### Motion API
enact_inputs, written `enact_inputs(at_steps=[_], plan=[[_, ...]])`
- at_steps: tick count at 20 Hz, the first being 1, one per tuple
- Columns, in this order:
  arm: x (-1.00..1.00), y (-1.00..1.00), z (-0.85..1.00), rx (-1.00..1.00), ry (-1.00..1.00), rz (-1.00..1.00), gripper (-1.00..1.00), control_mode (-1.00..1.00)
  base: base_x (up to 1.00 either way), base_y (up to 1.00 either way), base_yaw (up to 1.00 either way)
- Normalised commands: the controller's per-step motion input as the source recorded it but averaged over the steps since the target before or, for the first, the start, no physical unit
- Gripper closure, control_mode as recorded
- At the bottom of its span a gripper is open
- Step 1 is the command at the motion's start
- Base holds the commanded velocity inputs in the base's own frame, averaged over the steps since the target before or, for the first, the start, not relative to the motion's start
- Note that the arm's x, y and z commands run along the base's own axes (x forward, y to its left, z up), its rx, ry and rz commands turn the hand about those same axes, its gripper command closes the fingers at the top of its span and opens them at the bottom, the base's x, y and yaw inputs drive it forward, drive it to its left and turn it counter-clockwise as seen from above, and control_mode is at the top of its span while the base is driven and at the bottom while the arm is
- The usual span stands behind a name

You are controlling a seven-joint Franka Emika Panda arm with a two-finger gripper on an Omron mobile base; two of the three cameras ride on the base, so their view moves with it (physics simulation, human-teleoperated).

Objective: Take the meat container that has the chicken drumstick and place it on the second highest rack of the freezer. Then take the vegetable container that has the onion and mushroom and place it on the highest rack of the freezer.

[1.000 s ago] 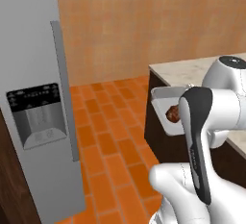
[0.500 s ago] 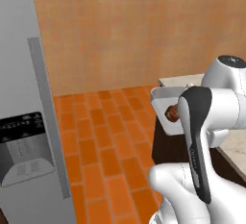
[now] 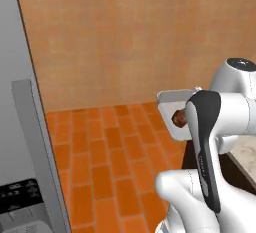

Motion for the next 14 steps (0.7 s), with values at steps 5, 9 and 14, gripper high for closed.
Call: enact_inputs(at_steps=[5,9,14], plan=[[0.00,0.00,0.00,0.00,0.00,0.00,1.00,1.00,1.00,-0.18,0.16],[0.00,0.00,0.00,0.00,0.00,0.00,1.00,1.00,0.99,-0.16,0.21],[0.00,0.00,0.00,0.00,0.00,0.00,1.00,1.00,0.36,-0.16,0.46]])
